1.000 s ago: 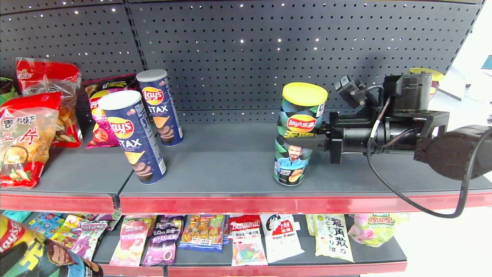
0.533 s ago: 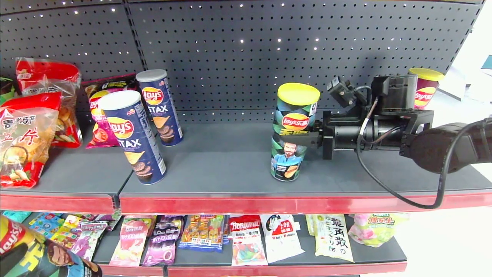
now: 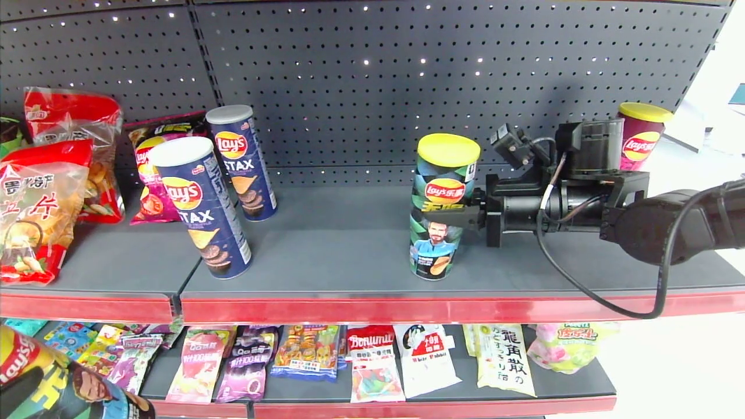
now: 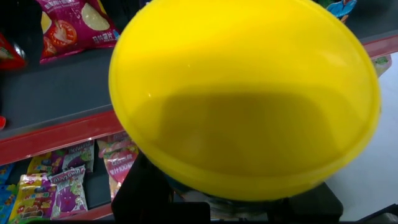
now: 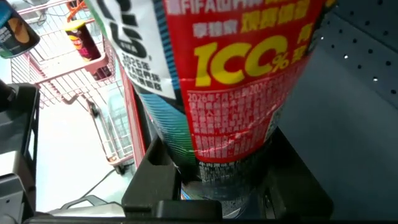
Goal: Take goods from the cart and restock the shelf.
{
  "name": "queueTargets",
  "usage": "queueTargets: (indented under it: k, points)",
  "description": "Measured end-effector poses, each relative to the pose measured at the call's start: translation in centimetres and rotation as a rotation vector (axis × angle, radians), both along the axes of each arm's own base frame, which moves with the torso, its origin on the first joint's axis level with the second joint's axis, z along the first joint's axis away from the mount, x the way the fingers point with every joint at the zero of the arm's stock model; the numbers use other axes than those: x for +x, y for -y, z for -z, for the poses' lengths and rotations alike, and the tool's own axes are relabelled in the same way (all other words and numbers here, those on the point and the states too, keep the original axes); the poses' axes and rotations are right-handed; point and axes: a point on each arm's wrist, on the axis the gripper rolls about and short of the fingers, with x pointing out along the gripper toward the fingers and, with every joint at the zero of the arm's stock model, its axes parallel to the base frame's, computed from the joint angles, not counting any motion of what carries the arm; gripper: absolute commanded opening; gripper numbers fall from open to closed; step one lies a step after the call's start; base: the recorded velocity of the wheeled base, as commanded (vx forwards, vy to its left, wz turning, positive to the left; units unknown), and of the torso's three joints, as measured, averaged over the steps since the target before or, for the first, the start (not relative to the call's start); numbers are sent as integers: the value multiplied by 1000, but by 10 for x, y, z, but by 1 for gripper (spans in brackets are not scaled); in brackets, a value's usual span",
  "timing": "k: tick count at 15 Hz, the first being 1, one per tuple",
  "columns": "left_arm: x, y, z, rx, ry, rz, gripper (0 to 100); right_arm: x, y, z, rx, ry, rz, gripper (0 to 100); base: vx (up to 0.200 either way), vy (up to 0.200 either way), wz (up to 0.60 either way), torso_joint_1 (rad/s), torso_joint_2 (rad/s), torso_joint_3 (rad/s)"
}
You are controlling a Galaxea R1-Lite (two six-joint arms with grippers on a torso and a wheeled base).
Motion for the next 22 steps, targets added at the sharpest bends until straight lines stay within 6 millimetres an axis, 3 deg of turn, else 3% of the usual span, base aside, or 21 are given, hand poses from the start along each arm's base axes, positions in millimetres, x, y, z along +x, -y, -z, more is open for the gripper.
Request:
queueTargets:
  k: [5,15,16,22]
  points:
    - [0,0,0,0,-2,0,0,-12,-4,6,-4,-31,-38,0,0,0,0,0,0,0]
    - [0,0,0,1,2,-1,0,-12,-8,9,-10,-36,-47,0,0,0,0,0,0,0]
    - [0,0,0,1,2,-1,0,-12,-8,9,-11,-35,-47,100,0,0,0,0,0,0]
    - [0,0,0,1,2,-2,0,-12,-9,11,-16,-43,-42,100,0,0,0,0,0,0]
